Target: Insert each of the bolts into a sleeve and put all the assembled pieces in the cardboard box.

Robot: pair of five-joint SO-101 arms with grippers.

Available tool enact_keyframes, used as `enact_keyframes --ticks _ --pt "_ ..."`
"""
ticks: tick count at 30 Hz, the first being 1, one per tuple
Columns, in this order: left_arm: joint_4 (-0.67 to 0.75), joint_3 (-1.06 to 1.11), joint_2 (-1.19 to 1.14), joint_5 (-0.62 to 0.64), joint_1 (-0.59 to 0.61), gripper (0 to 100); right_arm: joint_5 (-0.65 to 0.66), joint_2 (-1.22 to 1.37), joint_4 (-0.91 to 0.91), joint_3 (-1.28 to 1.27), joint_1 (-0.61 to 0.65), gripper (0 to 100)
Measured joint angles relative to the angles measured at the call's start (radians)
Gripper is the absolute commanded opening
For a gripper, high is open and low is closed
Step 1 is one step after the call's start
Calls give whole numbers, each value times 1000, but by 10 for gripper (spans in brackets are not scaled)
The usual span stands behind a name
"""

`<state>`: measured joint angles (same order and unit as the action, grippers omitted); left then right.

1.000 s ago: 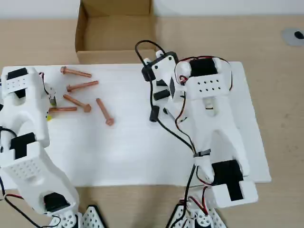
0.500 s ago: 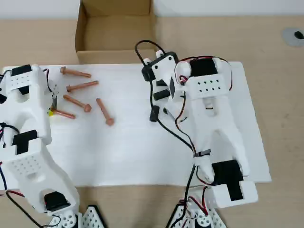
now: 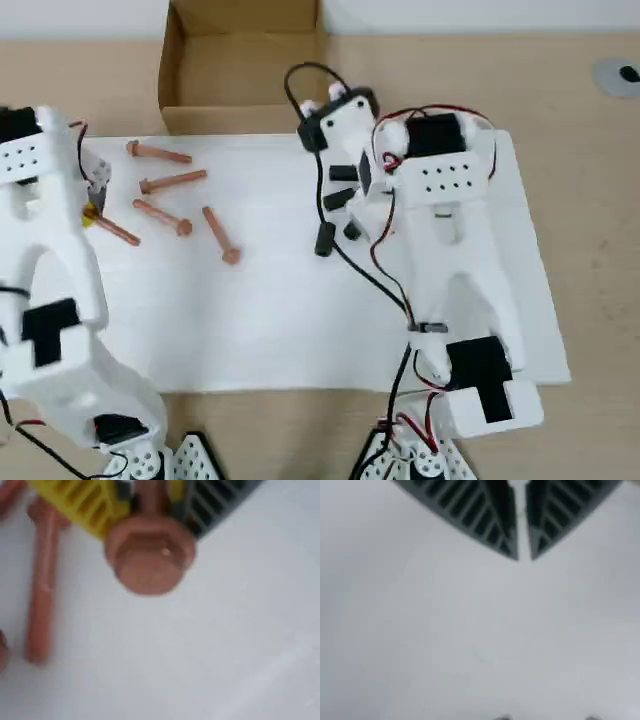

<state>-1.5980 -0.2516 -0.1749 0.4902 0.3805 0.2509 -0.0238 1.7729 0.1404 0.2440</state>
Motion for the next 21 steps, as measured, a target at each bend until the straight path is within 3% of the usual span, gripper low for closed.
enact_keyframes --ticks 10,15,21 --pt "-31 213 302 -427 -14 5 -301 15 -95 54 15 9" --pt "-35 365 486 -562 -89 4 -479 57 -140 52 40 9" --pt "-35 437 836 -640 -206 5 -485 -14 -58 129 41 9"
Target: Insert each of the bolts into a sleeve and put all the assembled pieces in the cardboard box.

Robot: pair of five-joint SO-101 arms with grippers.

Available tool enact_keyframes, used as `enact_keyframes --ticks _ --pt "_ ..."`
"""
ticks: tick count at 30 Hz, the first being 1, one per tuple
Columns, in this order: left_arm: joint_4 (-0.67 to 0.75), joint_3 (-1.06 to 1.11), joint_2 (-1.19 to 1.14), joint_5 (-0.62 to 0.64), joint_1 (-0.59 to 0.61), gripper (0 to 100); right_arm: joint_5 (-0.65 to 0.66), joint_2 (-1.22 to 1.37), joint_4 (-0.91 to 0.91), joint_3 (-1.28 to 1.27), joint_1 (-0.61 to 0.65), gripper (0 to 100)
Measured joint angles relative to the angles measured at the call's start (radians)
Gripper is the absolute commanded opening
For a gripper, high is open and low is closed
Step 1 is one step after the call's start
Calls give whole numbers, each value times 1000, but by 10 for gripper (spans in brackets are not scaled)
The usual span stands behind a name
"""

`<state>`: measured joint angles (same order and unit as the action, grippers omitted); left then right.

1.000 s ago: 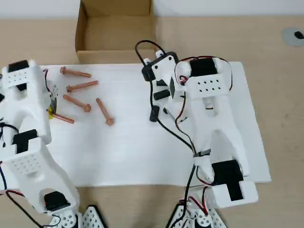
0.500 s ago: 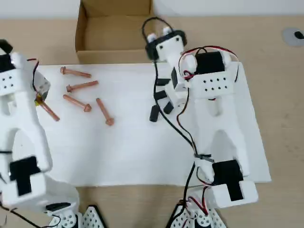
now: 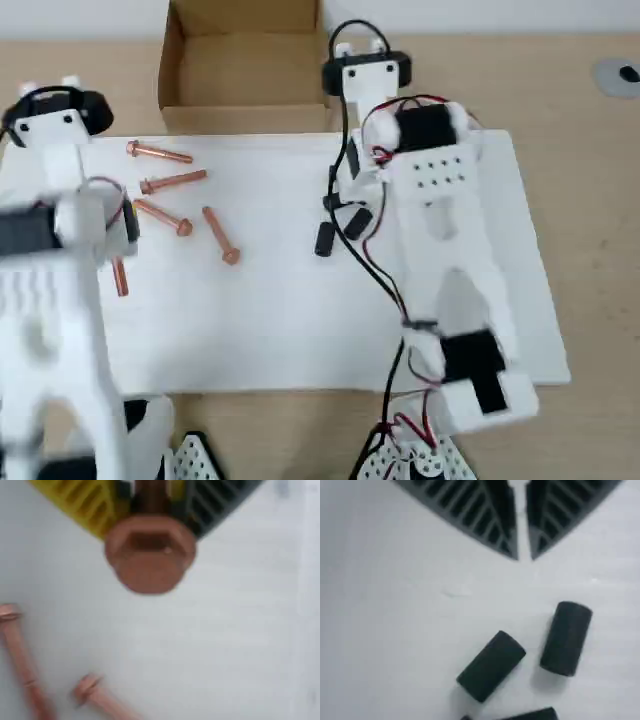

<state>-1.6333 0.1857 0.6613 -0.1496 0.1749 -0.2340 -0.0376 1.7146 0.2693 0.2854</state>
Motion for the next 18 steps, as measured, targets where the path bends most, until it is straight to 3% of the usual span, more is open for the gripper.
enact_keyframes --ticks 4,10,14,18 --pt "35 63 224 21 -66 4 91 -160 51 44 3 9" --pt "146 288 269 49 -72 4 301 -379 60 -69 -41 9" --pt "157 311 273 49 -28 4 330 -497 58 -239 -117 9" --pt "163 321 276 49 -11 5 324 -525 -83 -502 -163 9"
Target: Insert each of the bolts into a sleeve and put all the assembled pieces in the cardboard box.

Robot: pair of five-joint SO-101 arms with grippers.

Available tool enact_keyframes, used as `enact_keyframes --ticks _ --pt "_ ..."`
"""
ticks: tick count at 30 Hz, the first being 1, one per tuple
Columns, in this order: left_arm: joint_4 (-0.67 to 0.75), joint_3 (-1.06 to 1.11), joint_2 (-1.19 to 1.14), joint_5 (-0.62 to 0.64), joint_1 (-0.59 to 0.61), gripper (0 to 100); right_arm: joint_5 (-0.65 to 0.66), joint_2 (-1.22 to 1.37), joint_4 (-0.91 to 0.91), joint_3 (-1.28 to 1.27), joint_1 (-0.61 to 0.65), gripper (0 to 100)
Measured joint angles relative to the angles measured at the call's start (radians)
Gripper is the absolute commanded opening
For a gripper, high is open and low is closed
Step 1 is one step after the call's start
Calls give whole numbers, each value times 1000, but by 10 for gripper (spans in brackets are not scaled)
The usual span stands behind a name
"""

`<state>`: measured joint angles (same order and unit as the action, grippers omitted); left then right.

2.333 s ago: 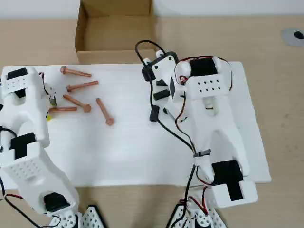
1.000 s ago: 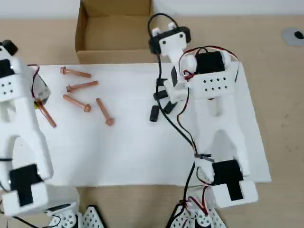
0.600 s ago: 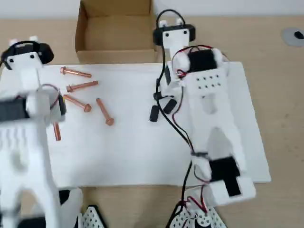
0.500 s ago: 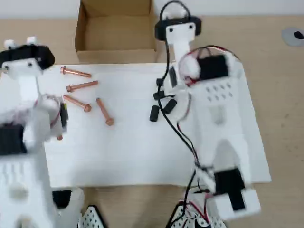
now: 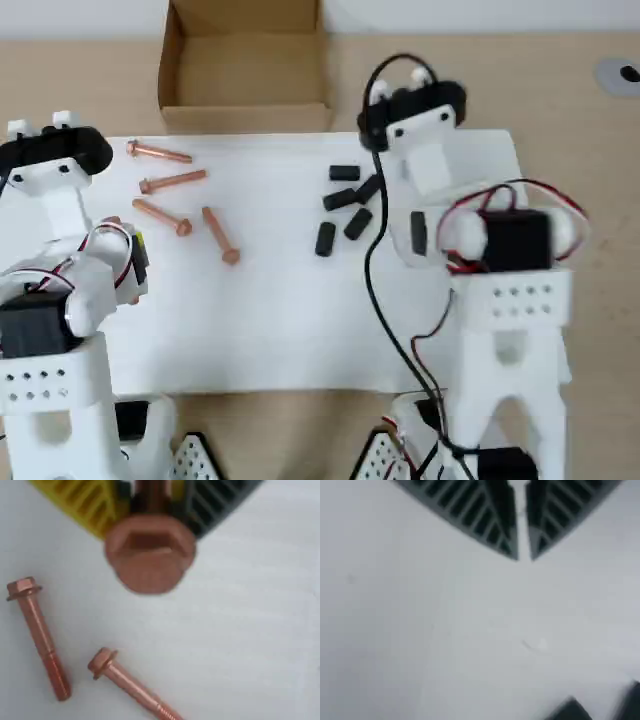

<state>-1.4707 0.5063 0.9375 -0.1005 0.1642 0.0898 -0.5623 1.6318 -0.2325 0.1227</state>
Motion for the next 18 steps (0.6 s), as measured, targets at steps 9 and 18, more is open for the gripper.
enact_keyframes --ticks 9,18 --pt "74 28 -2 0 5 5 -281 0 -509 -407 -57 9" --pt "121 51 -2 0 5 5 -522 0 -674 -434 155 30"
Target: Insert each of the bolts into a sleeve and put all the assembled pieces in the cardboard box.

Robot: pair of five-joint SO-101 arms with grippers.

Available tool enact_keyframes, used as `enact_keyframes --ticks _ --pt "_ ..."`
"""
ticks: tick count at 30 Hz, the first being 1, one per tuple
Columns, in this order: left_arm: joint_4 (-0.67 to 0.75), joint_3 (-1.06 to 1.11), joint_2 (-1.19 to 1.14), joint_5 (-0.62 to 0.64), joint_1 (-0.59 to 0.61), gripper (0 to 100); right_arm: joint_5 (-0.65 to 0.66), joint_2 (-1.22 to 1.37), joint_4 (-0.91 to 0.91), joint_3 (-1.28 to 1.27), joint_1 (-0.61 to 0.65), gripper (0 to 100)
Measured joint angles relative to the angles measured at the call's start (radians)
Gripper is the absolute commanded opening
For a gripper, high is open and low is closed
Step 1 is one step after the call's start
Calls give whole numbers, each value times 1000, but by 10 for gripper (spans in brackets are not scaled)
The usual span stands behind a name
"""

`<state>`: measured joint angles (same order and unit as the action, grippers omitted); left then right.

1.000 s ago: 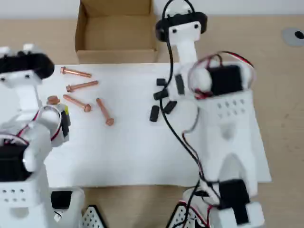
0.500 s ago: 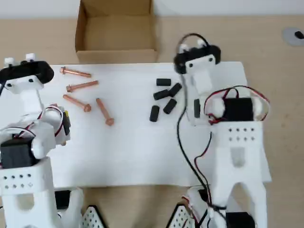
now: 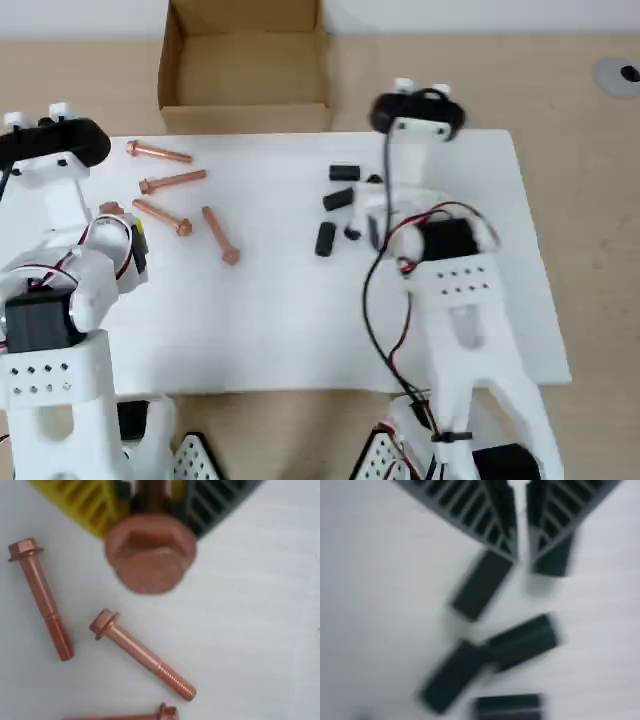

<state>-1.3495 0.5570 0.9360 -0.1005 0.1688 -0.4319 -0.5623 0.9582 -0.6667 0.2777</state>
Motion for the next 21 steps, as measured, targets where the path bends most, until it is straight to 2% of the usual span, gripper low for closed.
enact_keyframes --ticks 4,8,12,21 --pt "5 35 0 0 0 5 -9 9 -6 0 94 44" --pt "5 100 0 8 0 5 -40 120 5 6 117 45" --pt "5 137 0 51 0 5 -91 311 120 129 120 47" --pt "5 138 0 60 0 5 -141 689 404 534 127 47"
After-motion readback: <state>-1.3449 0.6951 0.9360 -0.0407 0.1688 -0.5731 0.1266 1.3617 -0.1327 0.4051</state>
